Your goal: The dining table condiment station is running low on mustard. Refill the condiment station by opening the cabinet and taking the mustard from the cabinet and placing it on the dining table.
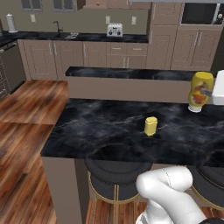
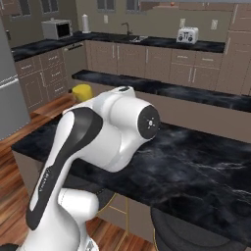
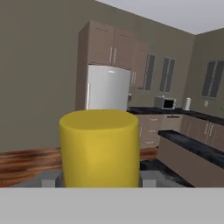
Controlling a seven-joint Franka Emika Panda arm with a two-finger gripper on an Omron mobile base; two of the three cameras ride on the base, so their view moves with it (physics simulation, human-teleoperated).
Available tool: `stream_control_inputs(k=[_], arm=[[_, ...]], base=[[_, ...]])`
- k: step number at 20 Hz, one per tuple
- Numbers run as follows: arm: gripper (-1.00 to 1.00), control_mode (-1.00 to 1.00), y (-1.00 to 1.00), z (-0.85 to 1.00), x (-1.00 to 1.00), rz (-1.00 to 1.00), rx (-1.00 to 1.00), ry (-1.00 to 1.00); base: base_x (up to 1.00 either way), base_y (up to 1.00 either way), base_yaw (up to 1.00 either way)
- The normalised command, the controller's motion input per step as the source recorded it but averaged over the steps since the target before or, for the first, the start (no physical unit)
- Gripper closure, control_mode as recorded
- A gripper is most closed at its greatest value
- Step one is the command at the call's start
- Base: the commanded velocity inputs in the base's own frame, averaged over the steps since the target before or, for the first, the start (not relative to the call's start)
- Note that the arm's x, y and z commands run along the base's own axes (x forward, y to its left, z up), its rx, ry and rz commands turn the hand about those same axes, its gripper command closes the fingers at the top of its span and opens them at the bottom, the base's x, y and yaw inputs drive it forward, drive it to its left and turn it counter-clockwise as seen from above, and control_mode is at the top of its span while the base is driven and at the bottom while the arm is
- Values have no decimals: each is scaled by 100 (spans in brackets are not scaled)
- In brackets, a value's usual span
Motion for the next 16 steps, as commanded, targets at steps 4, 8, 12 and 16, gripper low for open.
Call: stream_control_inputs(k=[4, 8, 12, 16], arm=[[100, -100, 0, -24, 23, 3, 0, 0], [100, -100, 0, -43, 33, 4, 0, -1], [100, -100, -4, -64, 37, 6, 0, -3], [100, -100, -20, -69, 37, 7, 0, 0]], base=[[0, 0, 0], [0, 0, 0], [0, 0, 0], [0, 0, 0]])
